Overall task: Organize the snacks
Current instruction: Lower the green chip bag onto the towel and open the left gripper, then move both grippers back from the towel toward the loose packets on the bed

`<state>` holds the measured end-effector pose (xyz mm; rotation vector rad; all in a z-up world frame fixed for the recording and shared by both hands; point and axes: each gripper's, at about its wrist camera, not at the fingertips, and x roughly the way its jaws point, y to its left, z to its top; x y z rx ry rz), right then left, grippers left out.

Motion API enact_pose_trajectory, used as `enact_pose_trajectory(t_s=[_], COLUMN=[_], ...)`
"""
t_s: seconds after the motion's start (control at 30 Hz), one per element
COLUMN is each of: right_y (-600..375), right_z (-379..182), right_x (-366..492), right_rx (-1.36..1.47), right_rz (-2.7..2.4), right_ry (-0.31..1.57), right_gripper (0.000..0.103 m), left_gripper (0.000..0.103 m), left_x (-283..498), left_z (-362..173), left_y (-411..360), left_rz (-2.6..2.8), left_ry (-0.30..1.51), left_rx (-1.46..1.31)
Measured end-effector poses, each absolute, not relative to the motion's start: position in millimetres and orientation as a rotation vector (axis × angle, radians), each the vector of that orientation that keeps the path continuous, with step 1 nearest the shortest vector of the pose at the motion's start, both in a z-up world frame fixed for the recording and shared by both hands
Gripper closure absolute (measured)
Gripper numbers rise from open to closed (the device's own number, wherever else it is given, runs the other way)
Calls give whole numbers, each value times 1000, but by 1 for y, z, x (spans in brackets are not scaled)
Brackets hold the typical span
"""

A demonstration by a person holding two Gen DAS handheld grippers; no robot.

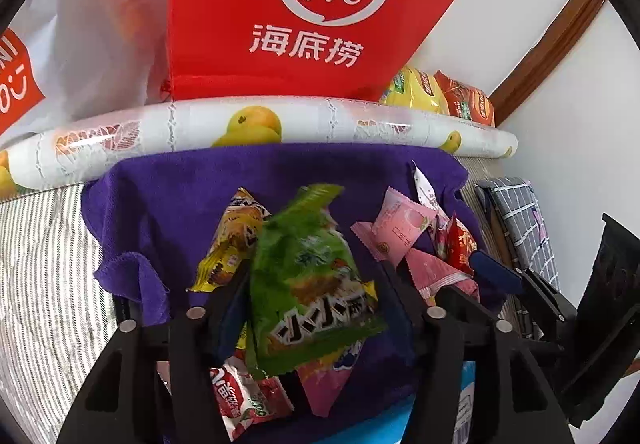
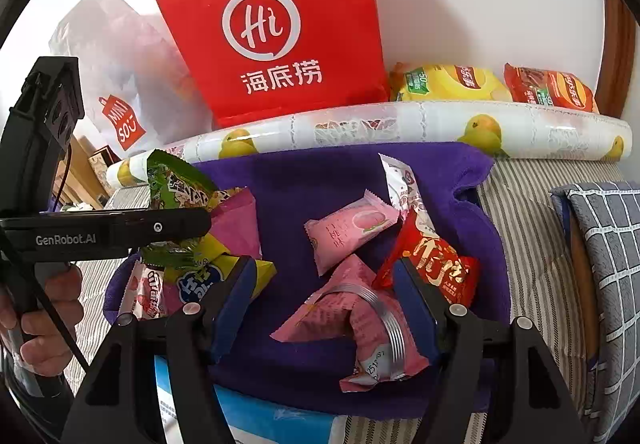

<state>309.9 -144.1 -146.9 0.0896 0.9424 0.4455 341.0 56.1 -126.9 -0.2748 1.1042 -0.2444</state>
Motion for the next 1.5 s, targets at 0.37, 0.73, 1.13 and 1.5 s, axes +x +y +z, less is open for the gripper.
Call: enact_pose_trajectory(t_s=[0.37,0.73,1.13,1.5], right_y=[-147,-163,-185,-220], right_z=[-144,-129,-90,-75], right_x=[309,298,234,170], right_rx=[94,133,64,99], right_rz=[442,385,229,123], right_ry=[919,926,899,875], right_gripper=[33,33,24,22], left_gripper=[23,19,19,21], left_x=[332,315,289,256], left_z=[-108,-81,-51,-17], left_y=[46,37,28,14], left_rz=[-270,-307,-371,-378], left_ry=[1075,1009,974,899], left_rx=[-234,-202,-231,-172])
